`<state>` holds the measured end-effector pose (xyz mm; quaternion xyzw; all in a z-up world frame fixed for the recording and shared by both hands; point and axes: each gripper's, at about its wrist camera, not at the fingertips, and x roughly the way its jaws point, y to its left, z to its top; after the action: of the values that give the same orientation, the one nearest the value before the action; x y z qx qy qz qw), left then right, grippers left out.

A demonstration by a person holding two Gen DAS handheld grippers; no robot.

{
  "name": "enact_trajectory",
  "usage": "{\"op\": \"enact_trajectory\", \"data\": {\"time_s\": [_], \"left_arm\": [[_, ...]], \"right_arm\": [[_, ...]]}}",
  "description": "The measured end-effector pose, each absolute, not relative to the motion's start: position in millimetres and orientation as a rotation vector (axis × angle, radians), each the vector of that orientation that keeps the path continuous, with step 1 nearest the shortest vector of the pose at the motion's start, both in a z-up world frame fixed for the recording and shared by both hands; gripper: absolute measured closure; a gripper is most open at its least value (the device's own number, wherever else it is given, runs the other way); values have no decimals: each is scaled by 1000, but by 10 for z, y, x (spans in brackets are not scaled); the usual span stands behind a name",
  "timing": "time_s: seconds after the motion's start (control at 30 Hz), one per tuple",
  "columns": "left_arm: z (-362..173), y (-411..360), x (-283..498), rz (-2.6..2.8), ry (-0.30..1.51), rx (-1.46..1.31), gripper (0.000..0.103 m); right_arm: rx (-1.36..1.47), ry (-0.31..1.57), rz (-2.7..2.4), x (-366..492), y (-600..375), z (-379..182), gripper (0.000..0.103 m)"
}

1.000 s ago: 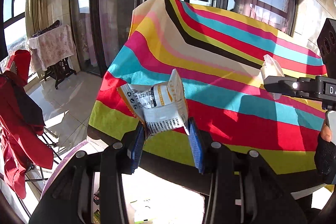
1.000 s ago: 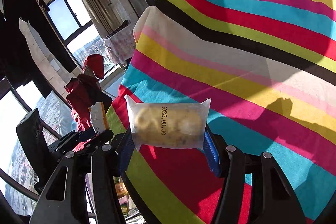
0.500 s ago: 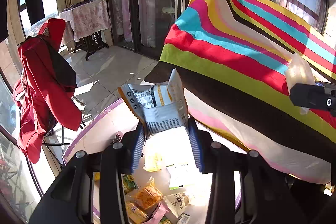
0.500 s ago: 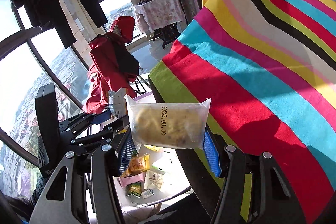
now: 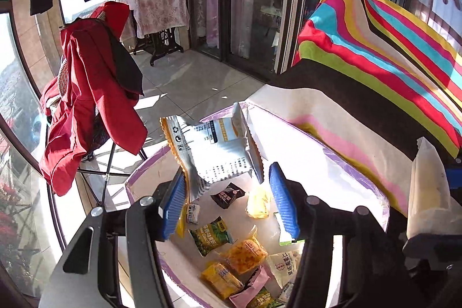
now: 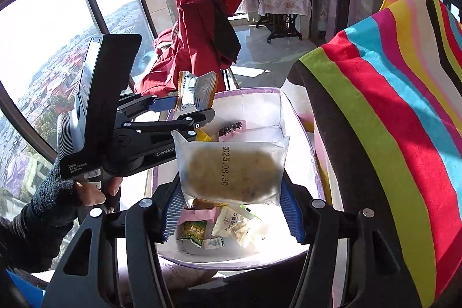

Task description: Organize snacks

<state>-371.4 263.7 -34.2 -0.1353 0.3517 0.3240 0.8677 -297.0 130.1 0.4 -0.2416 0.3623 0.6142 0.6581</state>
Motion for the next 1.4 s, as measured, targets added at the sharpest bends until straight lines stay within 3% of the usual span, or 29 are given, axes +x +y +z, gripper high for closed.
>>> {"op": "enact_trajectory", "data": {"time_s": [0.03,0.07,0.17,0.43,0.7,1.4], "left_arm": [[-282,2627,-3764,697,695,-262,6],[-217,2604,-3816,716,651,-234,2],[-44,2573,-3882,742,598,-176,2],[-49,2713,-4024,894,632,-324,2],[-498,2641,-3763,768,858,-357,2],[-691,2684,-3698,746,907,-412,2]], "right_arm": [[-557,810,1388,-2997,1304,-2,29],[-559,793,1387,-3019,1306,-4,20],[-559,792,1398,-3042,1316,3,16],[-546,886,1320,-2959,1347,-132,15],[-589,967,1233,-2887,1377,-322,15],[-625,1028,1226,-2926,1374,-482,15]]}}
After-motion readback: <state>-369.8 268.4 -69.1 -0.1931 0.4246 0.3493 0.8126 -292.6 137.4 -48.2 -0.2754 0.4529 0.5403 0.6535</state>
